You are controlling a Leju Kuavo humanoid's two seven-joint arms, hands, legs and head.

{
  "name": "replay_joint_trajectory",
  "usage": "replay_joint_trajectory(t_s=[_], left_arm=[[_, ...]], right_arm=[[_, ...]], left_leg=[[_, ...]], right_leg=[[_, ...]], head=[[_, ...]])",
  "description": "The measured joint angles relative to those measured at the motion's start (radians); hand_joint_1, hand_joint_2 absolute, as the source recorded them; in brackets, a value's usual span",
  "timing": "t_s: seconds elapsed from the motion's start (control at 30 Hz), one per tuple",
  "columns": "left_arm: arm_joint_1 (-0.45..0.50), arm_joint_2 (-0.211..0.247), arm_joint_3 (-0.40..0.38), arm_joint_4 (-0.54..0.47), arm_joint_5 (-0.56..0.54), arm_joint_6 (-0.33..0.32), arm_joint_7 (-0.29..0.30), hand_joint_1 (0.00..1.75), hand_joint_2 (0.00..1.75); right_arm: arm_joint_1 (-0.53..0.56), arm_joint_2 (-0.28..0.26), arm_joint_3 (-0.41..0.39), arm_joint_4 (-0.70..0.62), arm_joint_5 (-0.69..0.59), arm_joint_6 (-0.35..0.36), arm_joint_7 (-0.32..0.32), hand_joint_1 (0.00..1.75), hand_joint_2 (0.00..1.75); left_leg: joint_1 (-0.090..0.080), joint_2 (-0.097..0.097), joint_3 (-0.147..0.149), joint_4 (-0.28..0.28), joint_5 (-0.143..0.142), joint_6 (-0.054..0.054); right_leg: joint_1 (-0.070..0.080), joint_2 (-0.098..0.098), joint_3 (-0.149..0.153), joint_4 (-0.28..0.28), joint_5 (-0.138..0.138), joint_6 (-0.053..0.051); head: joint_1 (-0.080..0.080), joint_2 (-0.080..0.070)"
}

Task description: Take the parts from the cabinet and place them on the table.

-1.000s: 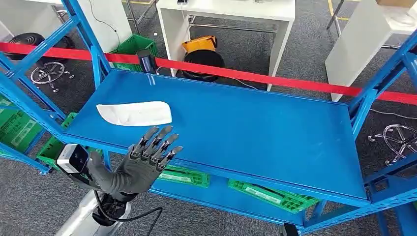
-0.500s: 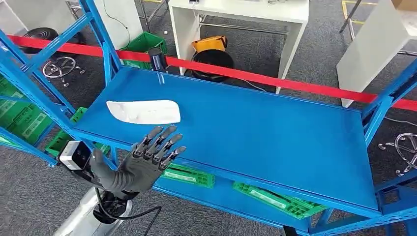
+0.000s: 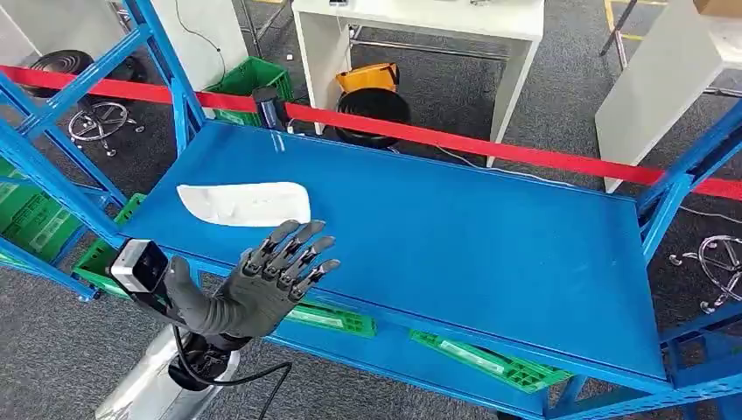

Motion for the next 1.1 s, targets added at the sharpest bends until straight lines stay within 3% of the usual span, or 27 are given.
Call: replay_joint_trajectory(t_s=[0.07,0.1,0.13,0.2,0.23,0.27,0.3,0.33,0.4,0.47,0.53,0.57,0.63,0.67,0.73,0.77,0.8,0.83,0.9,0.93,0.97,1.0,1.07,1.1], left_arm=[[-0.007,-0.003,-0.002,-0.001,0.004,0.0,0.001,0.0,0.0],[-0.007,-0.006,-0.003,-0.002,0.005,0.0,0.001,0.0,0.0],[-0.014,-0.009,-0.004,-0.002,0.009,0.0,0.001,0.0,0.0],[-0.017,-0.011,-0.005,-0.002,0.01,0.002,0.001,0.0,0.0],[-0.015,-0.01,-0.006,-0.002,0.01,0.003,0.001,0.0,0.0],[-0.012,-0.01,-0.007,-0.002,0.011,0.003,0.0,0.0,0.0],[-0.01,-0.01,-0.009,-0.002,0.011,0.005,-0.001,0.0,0.0],[-0.009,-0.009,-0.01,-0.002,0.011,0.007,-0.003,0.0,0.0],[-0.009,-0.009,-0.01,-0.002,0.011,0.011,-0.008,0.0,0.0],[-0.006,-0.007,-0.009,-0.002,0.008,0.021,-0.013,0.0,0.0],[0.0,-0.006,-0.005,-0.006,0.006,0.021,-0.015,0.0,0.0],[0.002,-0.005,-0.002,-0.008,0.006,0.021,-0.016,0.0,0.0],[0.005,0.0,0.005,-0.018,0.002,0.023,-0.017,0.0,0.0],[0.005,0.002,0.006,-0.019,0.002,0.023,-0.017,0.0,0.0],[0.011,0.003,0.009,-0.019,-0.001,0.027,-0.019,0.0,0.0],[0.016,0.004,0.012,-0.019,-0.004,0.028,-0.02,0.0,0.0],[0.02,0.005,0.015,-0.019,-0.008,0.029,-0.023,0.0,0.0],[0.022,0.006,0.016,-0.019,-0.009,0.029,-0.024,0.0,0.0],[0.022,0.007,0.017,-0.021,-0.01,0.029,-0.026,0.0,0.0],[0.022,0.008,0.019,-0.023,-0.01,0.029,-0.026,0.0,0.0],[0.023,0.008,0.02,-0.023,-0.01,0.03,-0.027,0.0,0.0],[0.022,0.008,0.02,-0.026,-0.01,0.03,-0.028,0.0,0.0],[0.025,0.01,0.021,-0.026,-0.011,0.03,-0.029,0.0,0.0],[0.026,0.01,0.023,-0.029,-0.011,0.029,-0.029,0.0,0.0]], right_arm=[[0.006,0.001,0.002,0.002,0.002,0.018,0.011,0.0,0.0],[0.009,0.0,0.002,0.002,0.002,0.021,0.014,0.0,0.0],[0.01,-0.001,0.003,0.002,0.003,0.021,0.014,0.0,0.0],[0.011,-0.006,0.007,0.003,0.003,0.02,0.014,0.0,0.0],[0.015,-0.007,0.007,0.003,0.002,0.012,0.014,0.0,0.0],[0.02,-0.007,0.007,0.004,0.002,0.006,0.014,0.0,0.0],[0.023,-0.006,0.007,0.004,0.001,-0.004,0.013,0.0,0.0],[0.025,-0.005,0.007,0.005,0.0,-0.011,0.01,0.0,0.0],[0.024,-0.004,0.008,0.005,0.002,-0.02,0.005,0.0,0.0],[0.025,0.0,0.01,0.006,0.005,-0.024,0.001,0.0,0.0],[0.026,0.001,0.011,0.006,0.01,-0.025,0.0,0.0,0.0],[0.027,0.001,0.011,0.006,0.011,-0.026,-0.001,0.0,0.0],[0.026,0.0,0.012,0.006,0.013,-0.031,-0.002,0.0,0.0],[0.025,0.0,0.013,0.006,0.015,-0.032,-0.002,0.0,0.0],[0.025,0.001,0.015,0.006,0.015,-0.033,-0.002,0.0,0.0],[0.026,0.0,0.015,0.006,0.015,-0.034,-0.002,0.0,0.0],[0.027,0.0,0.016,0.006,0.015,-0.034,-0.002,0.0,0.0],[0.028,0.0,0.016,0.006,0.015,-0.034,-0.002,0.0,0.0],[0.027,0.001,0.016,0.006,0.015,-0.034,-0.002,0.0,0.0],[0.027,0.003,0.017,0.006,0.015,-0.034,-0.002,0.0,0.0],[0.023,0.004,0.017,0.007,0.015,-0.035,-0.002,0.0,0.0],[0.023,0.004,0.017,0.008,0.015,-0.035,-0.002,0.0,0.0],[0.024,0.007,0.018,0.008,0.015,-0.035,-0.002,0.0,0.0],[0.025,0.007,0.018,0.008,0.015,-0.035,-0.002,0.0,0.0]], left_leg=[[-0.002,-0.003,0.01,-0.022,0.006,0.008],[0.01,-0.001,0.03,-0.048,0.018,0.006],[0.008,-0.001,0.038,-0.059,0.019,0.009],[0.007,-0.005,0.038,-0.06,0.01,0.016],[0.005,-0.006,0.039,-0.06,0.007,0.018],[0.004,-0.01,0.041,-0.059,0.005,0.017],[0.004,-0.012,0.045,-0.058,0.005,0.013],[0.005,-0.012,0.05,-0.055,0.005,0.01],[0.007,-0.017,0.054,-0.039,-0.01,-0.004],[0.0,-0.02,0.041,-0.016,-0.023,-0.016],[0.003,-0.021,0.041,-0.018,-0.024,-0.018],[0.004,-0.021,0.041,-0.016,-0.026,-0.021],[0.007,-0.015,0.025,0.022,-0.059,-0.034],[0.011,-0.013,-0.001,0.084,-0.091,-0.041],[0.017,-0.008,-0.089,0.249,-0.153,-0.052],[0.019,-0.007,-0.122,0.302,-0.158,-0.053],[0.021,-0.006,-0.128,0.303,-0.141,-0.052],[0.021,-0.004,-0.11,0.257,-0.102,-0.048],[0.019,-0.004,-0.023,0.076,-0.002,-0.031],[0.013,-0.001,0.007,0.023,0.003,-0.019],[0.007,-0.002,0.014,0.017,0.002,-0.014],[0.002,-0.002,0.014,0.011,-0.003,-0.01],[-0.002,-0.003,0.013,0.003,-0.007,-0.003],[0.008,-0.003,0.042,-0.045,-0.006,0.002]], right_leg=[[0.005,-0.004,0.01,-0.013,0.002,0.011],[0.002,-0.004,0.008,-0.005,-0.007,0.01],[0.005,-0.002,-0.012,0.035,-0.029,0.006],[0.001,0.0,-0.097,0.191,-0.081,-0.001],[0.0,0.0,-0.142,0.268,-0.102,0.001],[-0.002,0.0,-0.167,0.304,-0.102,0.008],[-0.004,0.0,-0.163,0.282,-0.081,0.02],[-0.007,0.0,-0.136,0.219,-0.046,0.033],[-0.014,-0.001,-0.054,0.031,0.039,0.057],[-0.013,0.002,-0.043,0.005,0.039,0.033],[-0.005,0.002,-0.043,0.009,0.035,0.023],[-0.009,0.002,-0.042,0.007,0.035,0.019],[-0.017,0.002,-0.033,0.005,0.032,0.005],[-0.016,0.002,-0.03,0.005,0.03,0.001],[-0.014,0.002,-0.027,0.004,0.016,-0.011],[-0.012,0.002,-0.026,0.004,0.013,-0.016],[-0.011,0.002,-0.019,0.004,0.008,-0.016],[-0.011,0.002,-0.011,0.004,0.003,-0.015],[-0.008,0.002,0.012,0.003,-0.008,-0.012],[-0.011,0.002,0.015,0.002,-0.007,-0.011],[0.0,0.001,0.016,0.003,-0.008,-0.005],[-0.01,0.001,0.01,0.002,-0.006,0.0],[-0.009,0.0,0.012,-0.008,-0.005,0.008],[-0.001,-0.002,0.011,-0.012,-0.013,0.016]], head=[[-0.001,0.0],[0.002,0.0],[0.002,0.0],[0.004,0.0],[0.003,0.0],[0.005,0.0],[0.004,0.0],[0.004,0.0],[0.004,0.0],[0.003,0.0],[0.004,0.0],[0.005,0.0],[0.001,0.0],[-0.001,0.0],[0.0,0.0],[-0.001,0.0],[-0.001,0.0],[-0.001,0.0],[0.0,0.0],[0.001,0.0],[0.005,0.0],[0.0,0.0],[-0.003,0.0],[-0.002,0.0]])
